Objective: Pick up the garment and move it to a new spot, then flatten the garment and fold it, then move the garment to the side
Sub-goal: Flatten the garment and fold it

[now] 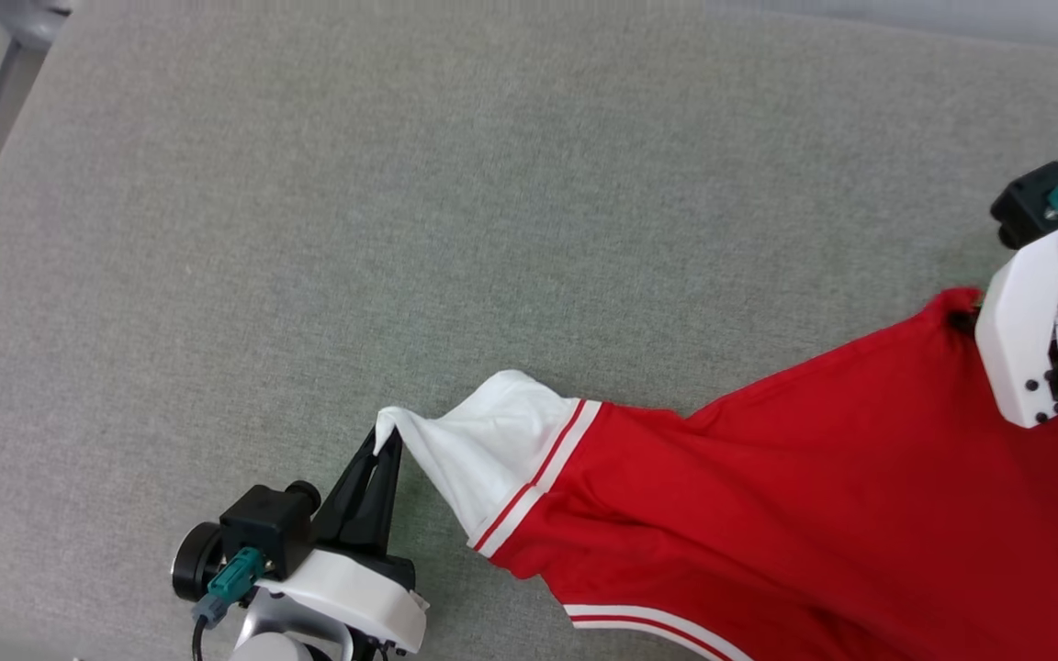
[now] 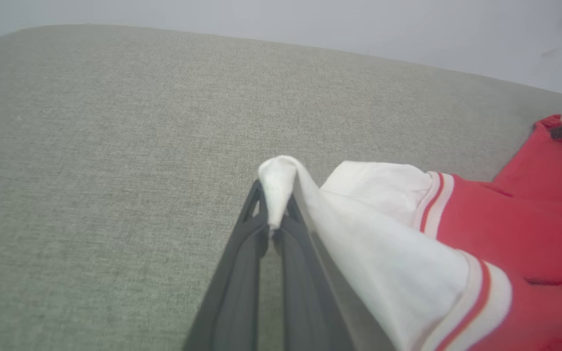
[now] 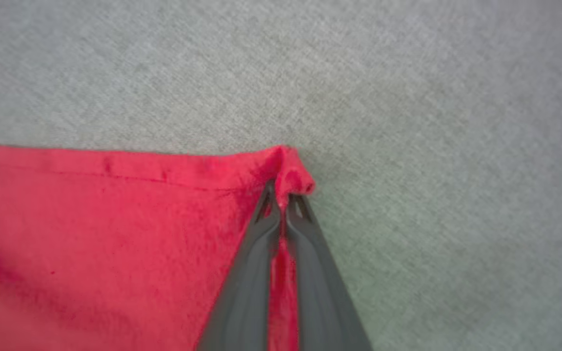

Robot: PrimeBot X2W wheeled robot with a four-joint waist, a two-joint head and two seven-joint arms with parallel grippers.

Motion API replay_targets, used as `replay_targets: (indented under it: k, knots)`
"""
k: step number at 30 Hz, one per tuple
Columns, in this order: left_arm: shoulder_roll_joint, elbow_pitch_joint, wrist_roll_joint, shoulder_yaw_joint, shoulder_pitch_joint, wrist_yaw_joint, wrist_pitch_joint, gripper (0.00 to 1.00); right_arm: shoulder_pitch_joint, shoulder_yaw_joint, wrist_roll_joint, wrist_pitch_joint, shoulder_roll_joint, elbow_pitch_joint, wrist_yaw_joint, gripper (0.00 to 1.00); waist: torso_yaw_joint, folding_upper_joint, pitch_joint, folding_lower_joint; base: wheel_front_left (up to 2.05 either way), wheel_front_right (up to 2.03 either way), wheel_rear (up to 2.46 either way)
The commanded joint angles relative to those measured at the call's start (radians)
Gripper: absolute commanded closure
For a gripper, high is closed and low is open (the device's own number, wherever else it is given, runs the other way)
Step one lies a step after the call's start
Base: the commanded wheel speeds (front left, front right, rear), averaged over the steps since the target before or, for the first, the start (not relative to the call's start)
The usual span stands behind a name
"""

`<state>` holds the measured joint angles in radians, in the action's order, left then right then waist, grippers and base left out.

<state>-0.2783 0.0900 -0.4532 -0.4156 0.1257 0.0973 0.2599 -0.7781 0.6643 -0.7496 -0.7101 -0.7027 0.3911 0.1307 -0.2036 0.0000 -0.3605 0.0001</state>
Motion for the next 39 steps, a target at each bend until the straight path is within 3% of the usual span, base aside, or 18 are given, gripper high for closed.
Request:
replay_targets:
  k: [1,8,17,28,39]
  knots:
    - [-0.010,-0.002,0.001,0.006,-0.010,0.000,0.006,1.00,-0.002,0.006,-0.010,0.029,0.011,-0.002,0.000,1.00,0.024,0.0000,0.044,-0.0001,0.00,0.00,0.00]
    - [-0.044,-0.036,0.004,0.038,-0.040,0.017,0.007,1.00,-0.005,0.010,-0.043,0.238,0.008,-0.022,0.000,1.00,0.079,0.0000,0.152,-0.0001,0.00,0.00,0.00]
    - [-0.119,-0.158,0.014,0.097,0.019,0.020,-0.017,1.00,0.016,-0.080,-0.045,0.429,0.017,-0.067,0.000,1.00,0.140,0.0000,0.261,-0.0001,0.00,0.00,0.00]
    - [-0.178,-0.265,0.029,0.127,0.344,-0.027,-0.129,1.00,-0.049,-0.257,0.058,0.495,0.088,-0.116,0.000,1.00,0.192,0.0000,0.271,-0.0001,0.00,0.00,0.00]
    - [-0.155,-0.192,0.038,0.116,0.785,-0.090,-0.222,1.00,-0.261,-0.417,0.198,0.449,0.170,-0.159,0.000,1.00,0.209,0.0000,0.090,-0.0001,0.00,0.00,0.00]
